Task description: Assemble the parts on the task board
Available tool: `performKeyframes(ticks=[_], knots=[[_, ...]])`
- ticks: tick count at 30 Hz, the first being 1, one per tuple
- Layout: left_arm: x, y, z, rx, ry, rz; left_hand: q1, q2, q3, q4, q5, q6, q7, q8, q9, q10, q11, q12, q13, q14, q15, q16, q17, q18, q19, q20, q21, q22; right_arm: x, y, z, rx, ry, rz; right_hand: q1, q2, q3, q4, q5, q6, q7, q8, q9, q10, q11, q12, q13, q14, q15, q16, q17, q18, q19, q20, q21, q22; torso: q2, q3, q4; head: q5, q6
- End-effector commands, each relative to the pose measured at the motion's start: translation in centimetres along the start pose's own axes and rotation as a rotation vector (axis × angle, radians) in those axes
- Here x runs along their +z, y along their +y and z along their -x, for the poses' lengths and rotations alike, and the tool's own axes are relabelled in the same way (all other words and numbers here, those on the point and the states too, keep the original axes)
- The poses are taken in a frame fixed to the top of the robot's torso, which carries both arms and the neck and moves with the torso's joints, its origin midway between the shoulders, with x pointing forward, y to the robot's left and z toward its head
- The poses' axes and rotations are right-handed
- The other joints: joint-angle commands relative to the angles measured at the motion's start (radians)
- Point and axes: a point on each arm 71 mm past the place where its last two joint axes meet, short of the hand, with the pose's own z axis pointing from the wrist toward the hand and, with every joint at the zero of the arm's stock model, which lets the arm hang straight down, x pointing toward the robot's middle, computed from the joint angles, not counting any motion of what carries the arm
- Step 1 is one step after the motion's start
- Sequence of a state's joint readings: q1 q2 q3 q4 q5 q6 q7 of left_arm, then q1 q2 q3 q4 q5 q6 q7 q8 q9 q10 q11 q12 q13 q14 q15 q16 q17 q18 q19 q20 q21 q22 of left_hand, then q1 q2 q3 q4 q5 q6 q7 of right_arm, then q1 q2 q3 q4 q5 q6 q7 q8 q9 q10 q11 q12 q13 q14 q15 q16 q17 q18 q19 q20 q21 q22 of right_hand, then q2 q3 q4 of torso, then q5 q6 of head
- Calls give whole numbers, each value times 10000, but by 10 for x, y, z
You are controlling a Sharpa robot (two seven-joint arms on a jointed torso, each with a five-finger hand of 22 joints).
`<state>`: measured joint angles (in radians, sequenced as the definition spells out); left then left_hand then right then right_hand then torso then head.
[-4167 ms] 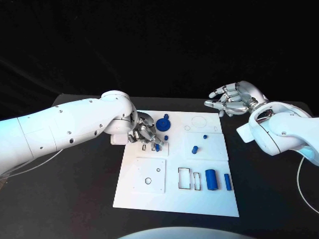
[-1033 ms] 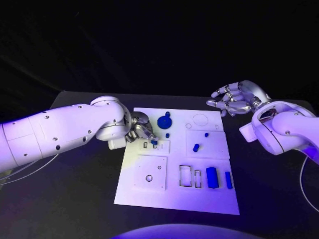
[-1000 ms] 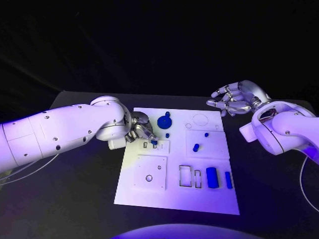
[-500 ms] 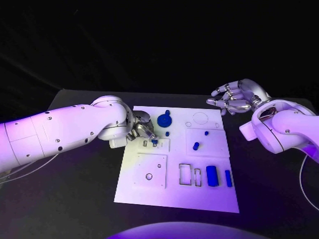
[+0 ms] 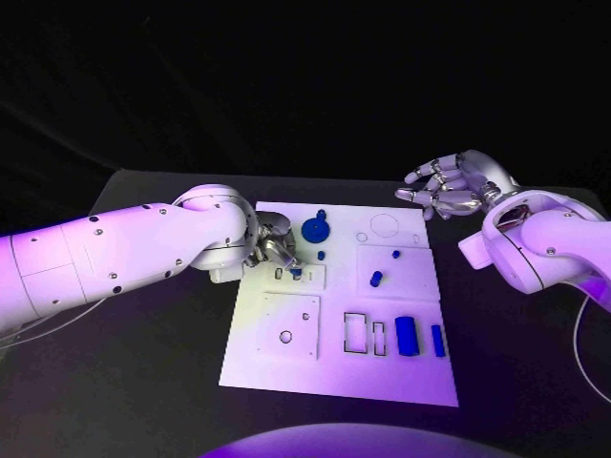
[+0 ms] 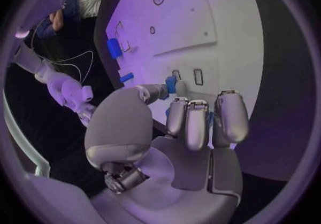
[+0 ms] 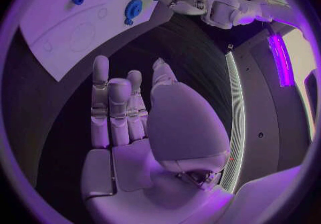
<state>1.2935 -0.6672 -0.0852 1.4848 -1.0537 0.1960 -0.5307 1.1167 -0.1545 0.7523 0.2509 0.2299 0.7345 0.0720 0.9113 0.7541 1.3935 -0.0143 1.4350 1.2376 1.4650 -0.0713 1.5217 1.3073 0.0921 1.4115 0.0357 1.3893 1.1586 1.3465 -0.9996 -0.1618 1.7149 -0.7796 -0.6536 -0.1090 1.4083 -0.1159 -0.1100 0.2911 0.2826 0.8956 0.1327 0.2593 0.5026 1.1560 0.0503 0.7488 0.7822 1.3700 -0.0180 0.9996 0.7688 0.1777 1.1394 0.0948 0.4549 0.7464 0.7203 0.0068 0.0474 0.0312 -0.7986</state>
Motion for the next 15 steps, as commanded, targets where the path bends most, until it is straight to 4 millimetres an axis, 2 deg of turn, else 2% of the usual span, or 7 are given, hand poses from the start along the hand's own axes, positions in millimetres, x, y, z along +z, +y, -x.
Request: performKeyframes(ticks=[1, 15], knots=[[0, -2, -1, 501, -48, -20, -19, -48, 2031, -1970, 49, 80, -117, 64, 12, -82, -15, -79, -36, 706, -58, 50, 1133, -120, -11, -42, 0, -13, 0, 1, -1, -13, 38, 185, -63, 80, 35, 9, -12, -32, -17, 40, 9, -31, -23, -50, -16, 57, -19, -48, 29, 49, 88, -16, -43, -15, 2, -1, 5, 3, -19], [0, -1, -2, 824, 16, 88, -31, -62, 2045, -1980, 75, 91, -119, 65, 14, -125, -16, -116, -119, 706, -60, 50, 1135, -113, -27, -41, -19, -52, 1, 0, 0, 9, -29, 208, -60, 93, 40, 5, -11, -28, -22, 51, 10, -19, -28, -44, -28, 77, -23, -35, 64, 50, 102, -18, -53, -25, 2, 4, 0, 62, -75]])
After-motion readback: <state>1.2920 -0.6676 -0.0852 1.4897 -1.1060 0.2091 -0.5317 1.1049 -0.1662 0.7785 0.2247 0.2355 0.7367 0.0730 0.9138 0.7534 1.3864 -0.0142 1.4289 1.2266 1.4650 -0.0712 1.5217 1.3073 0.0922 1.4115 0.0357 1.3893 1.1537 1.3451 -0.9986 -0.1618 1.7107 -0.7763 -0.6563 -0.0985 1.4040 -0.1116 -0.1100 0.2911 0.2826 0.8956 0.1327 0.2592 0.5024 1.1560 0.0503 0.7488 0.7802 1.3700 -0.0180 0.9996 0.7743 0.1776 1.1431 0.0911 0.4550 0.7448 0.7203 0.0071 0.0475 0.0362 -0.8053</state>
